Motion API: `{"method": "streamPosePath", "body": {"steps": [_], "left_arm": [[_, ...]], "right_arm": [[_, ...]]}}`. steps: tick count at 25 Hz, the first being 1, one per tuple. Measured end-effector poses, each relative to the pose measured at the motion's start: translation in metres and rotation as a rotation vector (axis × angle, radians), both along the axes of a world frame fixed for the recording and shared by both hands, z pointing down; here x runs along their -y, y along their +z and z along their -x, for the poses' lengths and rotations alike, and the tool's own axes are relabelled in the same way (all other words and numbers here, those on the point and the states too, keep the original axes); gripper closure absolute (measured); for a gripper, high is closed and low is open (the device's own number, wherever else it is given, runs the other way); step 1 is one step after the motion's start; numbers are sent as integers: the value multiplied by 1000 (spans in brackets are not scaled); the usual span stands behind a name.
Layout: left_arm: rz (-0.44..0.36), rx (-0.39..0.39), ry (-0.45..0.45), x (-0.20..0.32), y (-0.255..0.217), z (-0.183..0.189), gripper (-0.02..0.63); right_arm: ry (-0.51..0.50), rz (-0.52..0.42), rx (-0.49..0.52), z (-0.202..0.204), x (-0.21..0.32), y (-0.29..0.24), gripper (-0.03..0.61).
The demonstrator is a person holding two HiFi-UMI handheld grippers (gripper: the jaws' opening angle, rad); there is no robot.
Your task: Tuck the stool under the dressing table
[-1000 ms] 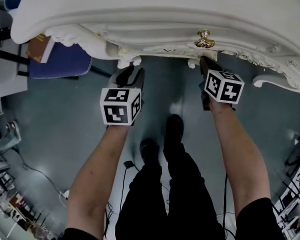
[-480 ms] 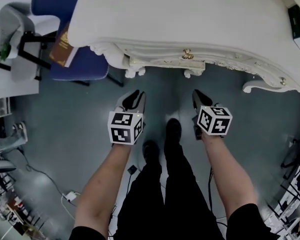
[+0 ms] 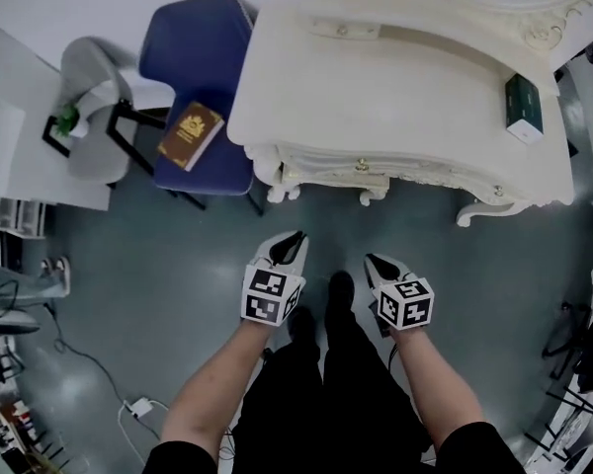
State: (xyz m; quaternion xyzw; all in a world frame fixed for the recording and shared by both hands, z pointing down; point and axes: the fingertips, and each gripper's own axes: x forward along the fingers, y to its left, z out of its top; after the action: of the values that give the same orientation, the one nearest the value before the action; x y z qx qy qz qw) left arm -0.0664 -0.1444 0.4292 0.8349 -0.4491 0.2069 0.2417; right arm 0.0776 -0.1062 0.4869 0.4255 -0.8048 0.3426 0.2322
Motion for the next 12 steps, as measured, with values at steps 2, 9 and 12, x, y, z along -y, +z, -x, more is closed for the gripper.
{"method": "streamPosePath", "body": {"steps": [2,9,12], "left_arm": [[-11,-14,-8,-7,-24,6,572],[-45,-19,-20,-42,-90,29,597],[-53,-26,-17,-52,-104,40,597]], "right_arm": [[19,-13,28,-2,-2,-24,575],[85,-105,50,-3,-14,-111,575],[77,-151,29,-1,-23,-138,575]]}}
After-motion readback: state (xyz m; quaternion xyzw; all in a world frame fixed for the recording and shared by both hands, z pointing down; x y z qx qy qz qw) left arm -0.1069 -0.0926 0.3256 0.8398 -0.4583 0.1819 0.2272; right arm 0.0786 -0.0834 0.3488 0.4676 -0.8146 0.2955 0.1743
